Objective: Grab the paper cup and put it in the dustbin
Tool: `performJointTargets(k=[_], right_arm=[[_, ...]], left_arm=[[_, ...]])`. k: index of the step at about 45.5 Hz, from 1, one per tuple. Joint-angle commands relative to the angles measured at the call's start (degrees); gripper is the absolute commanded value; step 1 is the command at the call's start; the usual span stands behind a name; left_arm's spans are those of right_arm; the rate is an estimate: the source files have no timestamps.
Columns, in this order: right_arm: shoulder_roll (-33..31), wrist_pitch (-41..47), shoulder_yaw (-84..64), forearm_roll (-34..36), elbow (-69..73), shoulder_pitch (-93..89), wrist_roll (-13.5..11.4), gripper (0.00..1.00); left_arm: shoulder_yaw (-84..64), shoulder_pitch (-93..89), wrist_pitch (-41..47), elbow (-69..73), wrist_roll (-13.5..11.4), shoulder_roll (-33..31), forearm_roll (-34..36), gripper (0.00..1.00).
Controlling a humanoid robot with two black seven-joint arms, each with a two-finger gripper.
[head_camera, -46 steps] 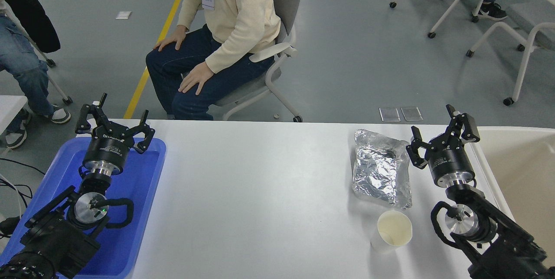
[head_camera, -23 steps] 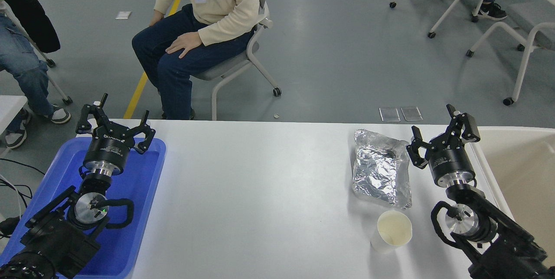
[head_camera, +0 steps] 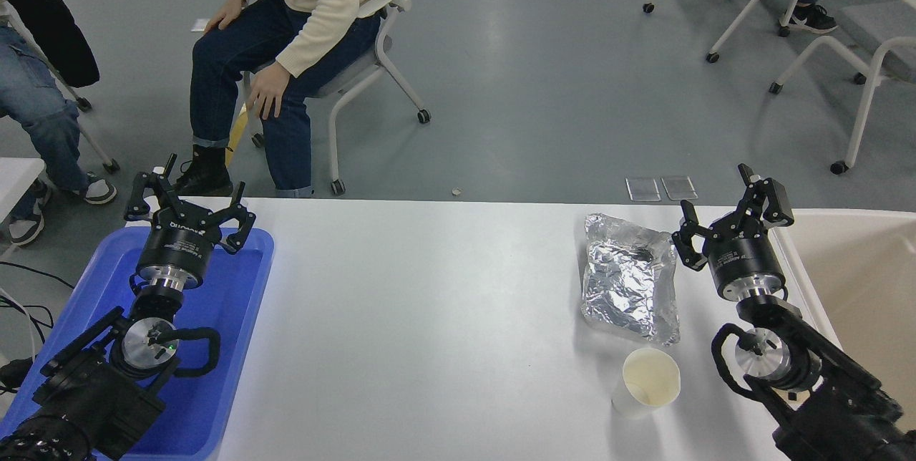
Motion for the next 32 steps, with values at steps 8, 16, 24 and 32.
performJointTargets(k=[8,16,24,32], right_arm=[[-1.7,-0.2,-1.3,0.5,-0.3,1.2,0.0,1.00],[-1.7,-0.2,-1.3,0.7,-0.2,1.0,0.0,1.00],[-3.9,-0.2,-4.5,0.8,0.6,1.4,0.0,1.00],[-12.2,-0.1,-16.6,2.2,1.0,5.7,0.2,1.00]], left_arm=[[0.0,0.0,0.1,0.0,-0.1,-0.1,0.0,1.00],[0.0,0.0,0.1,0.0,0.0,0.0,0.0,1.00],[0.0,0.0,0.1,0.0,-0.1,0.0,0.0,1.00],[0.0,0.0,0.0,0.0,0.0,-0.1,0.0,1.00]])
